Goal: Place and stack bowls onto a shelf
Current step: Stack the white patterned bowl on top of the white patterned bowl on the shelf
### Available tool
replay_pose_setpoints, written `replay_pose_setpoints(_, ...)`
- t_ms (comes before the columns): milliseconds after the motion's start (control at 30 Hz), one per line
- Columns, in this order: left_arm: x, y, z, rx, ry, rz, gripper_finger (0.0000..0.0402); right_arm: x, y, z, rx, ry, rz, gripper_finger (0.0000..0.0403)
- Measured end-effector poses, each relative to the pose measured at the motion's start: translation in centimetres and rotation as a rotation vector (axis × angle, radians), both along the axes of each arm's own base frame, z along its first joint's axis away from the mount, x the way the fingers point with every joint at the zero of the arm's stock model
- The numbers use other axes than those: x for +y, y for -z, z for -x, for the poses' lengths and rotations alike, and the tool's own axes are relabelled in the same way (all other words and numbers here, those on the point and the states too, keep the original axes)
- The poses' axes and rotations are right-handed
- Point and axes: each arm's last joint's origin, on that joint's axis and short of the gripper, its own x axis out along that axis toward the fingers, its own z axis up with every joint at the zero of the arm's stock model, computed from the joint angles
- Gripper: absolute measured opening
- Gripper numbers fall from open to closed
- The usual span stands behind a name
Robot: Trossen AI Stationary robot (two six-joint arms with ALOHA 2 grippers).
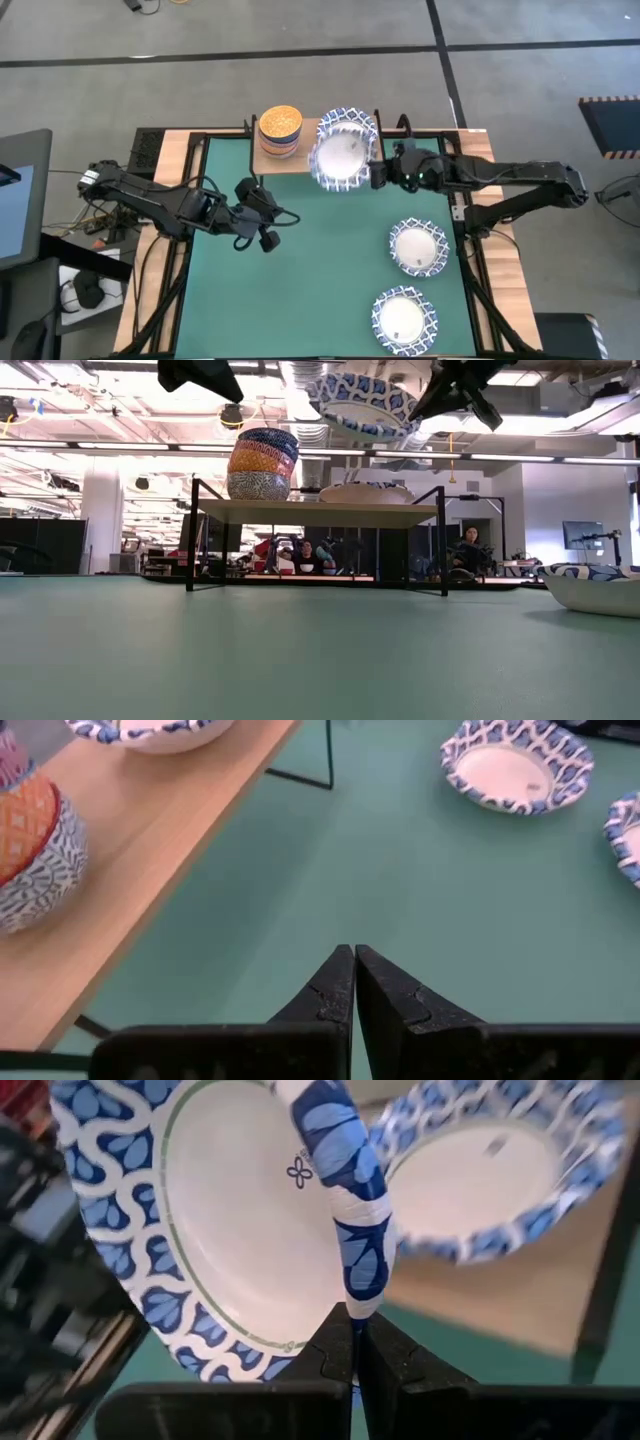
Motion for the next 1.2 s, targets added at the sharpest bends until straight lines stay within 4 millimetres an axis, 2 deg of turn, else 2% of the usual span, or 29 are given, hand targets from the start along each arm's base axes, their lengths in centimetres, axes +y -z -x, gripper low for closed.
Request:
replay_pose_setpoints(200,0.5,0.1,0.0,0.015,-0.019,-0.008,0.0000,-2.9,-0.5,0.5,-0.029,0.112,0.040,0.0028)
replay_pose_setpoints(400,1.7,0.1,-0.2,0.021,-0.060,-0.013,0.0000,-6.0,-0.3,0.0,-0.048,0.207,0.084,0.0027)
replay_pose_setpoints(567,2.4,0.1,-0.3,0.025,-0.072,0.005,0.0000,-8.7,1.2,-0.2,0.026,0.263,0.040,0.0028)
replay_pose_setpoints(733,2.5,0.1,-0.4,0.024,-0.075,0.009,0.0000,-10.5,2.7,-0.7,0.031,0.197,-0.078,0.0035)
replay_pose_setpoints(933,2.5,0.1,-0.4,0.024,-0.076,0.011,0.0000,-10.9,2.8,-0.6,0.019,0.211,-0.101,0.0090)
replay_pose_setpoints(1200,2.5,0.2,-0.4,0.024,-0.078,0.010,0.0000,-11.0,1.2,1.0,-0.100,0.185,-0.168,0.0189)
